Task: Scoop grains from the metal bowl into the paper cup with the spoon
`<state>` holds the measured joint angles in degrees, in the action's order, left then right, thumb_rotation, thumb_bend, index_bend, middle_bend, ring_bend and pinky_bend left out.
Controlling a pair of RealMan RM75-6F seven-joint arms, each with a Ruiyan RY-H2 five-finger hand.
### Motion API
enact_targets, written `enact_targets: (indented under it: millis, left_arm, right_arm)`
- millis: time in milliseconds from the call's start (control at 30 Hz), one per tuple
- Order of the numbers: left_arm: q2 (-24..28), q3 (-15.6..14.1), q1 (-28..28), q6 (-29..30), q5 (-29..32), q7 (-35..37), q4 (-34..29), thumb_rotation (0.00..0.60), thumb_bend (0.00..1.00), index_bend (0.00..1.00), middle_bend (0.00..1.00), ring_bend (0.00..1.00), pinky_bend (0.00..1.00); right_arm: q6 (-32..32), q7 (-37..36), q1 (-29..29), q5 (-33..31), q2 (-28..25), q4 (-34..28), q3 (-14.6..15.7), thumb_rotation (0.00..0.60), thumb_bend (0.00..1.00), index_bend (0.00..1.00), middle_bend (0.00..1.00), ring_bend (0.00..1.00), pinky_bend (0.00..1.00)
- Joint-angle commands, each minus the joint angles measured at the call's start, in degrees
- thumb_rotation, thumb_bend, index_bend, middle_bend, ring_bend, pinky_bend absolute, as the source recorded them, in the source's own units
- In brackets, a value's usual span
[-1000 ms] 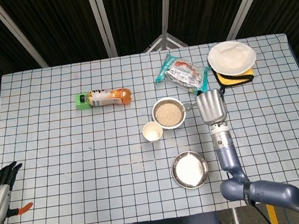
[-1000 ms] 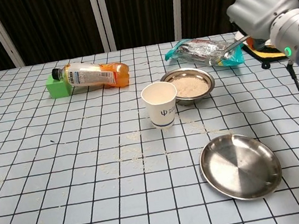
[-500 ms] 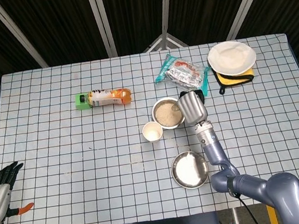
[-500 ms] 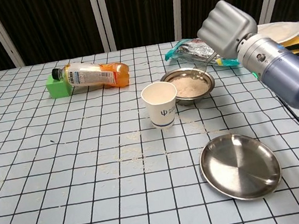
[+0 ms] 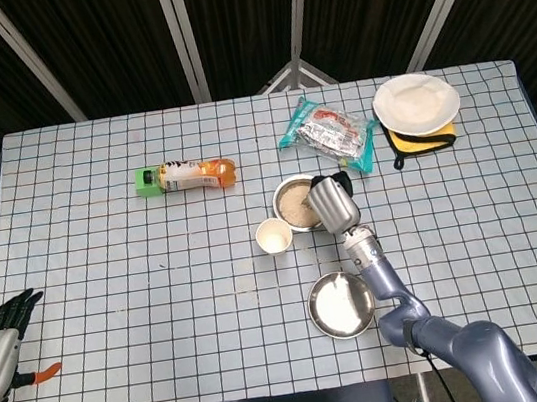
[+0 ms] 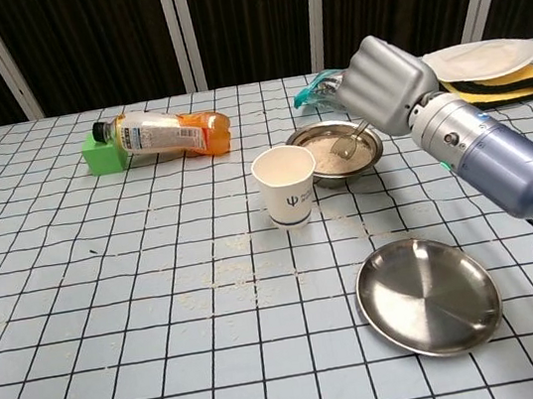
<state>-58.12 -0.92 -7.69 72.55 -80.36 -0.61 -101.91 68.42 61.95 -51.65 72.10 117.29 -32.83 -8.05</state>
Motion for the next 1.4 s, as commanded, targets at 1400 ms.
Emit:
enact_targets:
  millis: [1400]
  left_arm:
    - [0.2,-0.3,-0.3,-0.5,0.7,0.2,-0.7,0.6,0.0,0.0,0.0,0.0,0.0]
  right_arm:
    - [-1.5,5.9,3.6,-29.8,-7.1,-33.6,-22.4,0.6,0.69,0.69,0.91,0.98,1.0]
